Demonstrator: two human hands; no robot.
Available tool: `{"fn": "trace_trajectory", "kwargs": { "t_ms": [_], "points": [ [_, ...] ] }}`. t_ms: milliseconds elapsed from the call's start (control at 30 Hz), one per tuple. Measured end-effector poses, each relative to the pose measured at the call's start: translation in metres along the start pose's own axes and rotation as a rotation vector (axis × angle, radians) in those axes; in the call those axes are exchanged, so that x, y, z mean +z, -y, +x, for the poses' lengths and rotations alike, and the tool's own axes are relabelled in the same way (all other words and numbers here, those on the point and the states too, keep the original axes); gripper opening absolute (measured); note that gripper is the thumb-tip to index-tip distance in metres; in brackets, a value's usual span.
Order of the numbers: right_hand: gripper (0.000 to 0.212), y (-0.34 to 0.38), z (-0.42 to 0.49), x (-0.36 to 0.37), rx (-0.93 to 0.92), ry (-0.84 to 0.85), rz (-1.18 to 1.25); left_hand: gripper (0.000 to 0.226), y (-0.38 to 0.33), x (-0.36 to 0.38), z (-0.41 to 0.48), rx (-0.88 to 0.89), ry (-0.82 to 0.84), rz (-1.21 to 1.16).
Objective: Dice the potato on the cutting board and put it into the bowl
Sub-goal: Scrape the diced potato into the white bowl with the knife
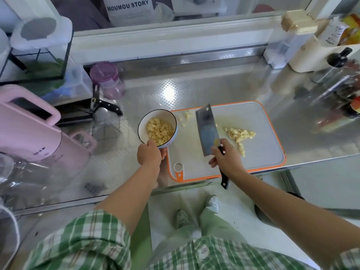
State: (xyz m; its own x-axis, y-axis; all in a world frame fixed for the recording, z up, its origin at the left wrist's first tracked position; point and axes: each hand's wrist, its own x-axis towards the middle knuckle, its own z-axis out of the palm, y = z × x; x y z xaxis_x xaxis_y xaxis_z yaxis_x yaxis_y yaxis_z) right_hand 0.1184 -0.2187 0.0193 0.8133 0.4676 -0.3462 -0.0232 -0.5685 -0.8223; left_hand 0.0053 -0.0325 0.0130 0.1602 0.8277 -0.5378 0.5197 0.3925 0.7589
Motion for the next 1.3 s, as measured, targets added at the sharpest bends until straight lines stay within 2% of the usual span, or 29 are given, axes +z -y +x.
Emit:
{"fn": "trace_trajectory", "kwargs": {
  "t_ms": [67, 200, 467, 733, 900, 1000, 1133, 1233, 1300],
  "points": [
    [0.009, 0.017, 0.009, 0.017, -0.012, 0.064, 0.059, 0.034, -0.012, -0.006, -0.006, 0.028, 0.002, -0.003],
    [0.007, 0.039, 0.03, 0.042, -0.014, 0.14, 0.045, 0.035, -0.022, -0.012, 0.006, 0.056, -0.002, -0.013],
    [0.008, 0.053, 0.061, 0.071, 0.052, 0.258, 0.008, 0.032, -0.032, -0.014, 0.032, -0.005, 0.001, -0.034],
    [0.015, 0.027, 0.057, 0.038, 0.157, 0.008, -0.017, 0.028, -0.036, -0.005, 0.039, -0.002, 0.031, -0.038],
    [0.019, 0.004, 0.031, 0.021, 0.251, -0.11, 0.061, 0.031, -0.039, 0.002, 0.034, 0.021, 0.067, -0.015],
    [0.017, -0.003, 0.018, 0.017, 0.308, -0.191, 0.102, 0.04, -0.036, 0.008, 0.032, 0.051, 0.102, -0.003],
    [0.019, -0.004, 0.008, 0.014, 0.35, -0.278, 0.209, 0.067, -0.005, 0.026, 0.057, 0.062, 0.092, 0.056],
    [0.012, 0.005, 0.002, 0.02, 0.266, -0.252, 0.197, 0.043, -0.025, 0.018, 0.022, 0.052, 0.133, 0.087],
    [0.013, 0.012, 0.003, 0.029, 0.214, -0.187, 0.179, 0.04, -0.029, 0.017, 0.009, 0.071, 0.143, 0.086]
  ]
}}
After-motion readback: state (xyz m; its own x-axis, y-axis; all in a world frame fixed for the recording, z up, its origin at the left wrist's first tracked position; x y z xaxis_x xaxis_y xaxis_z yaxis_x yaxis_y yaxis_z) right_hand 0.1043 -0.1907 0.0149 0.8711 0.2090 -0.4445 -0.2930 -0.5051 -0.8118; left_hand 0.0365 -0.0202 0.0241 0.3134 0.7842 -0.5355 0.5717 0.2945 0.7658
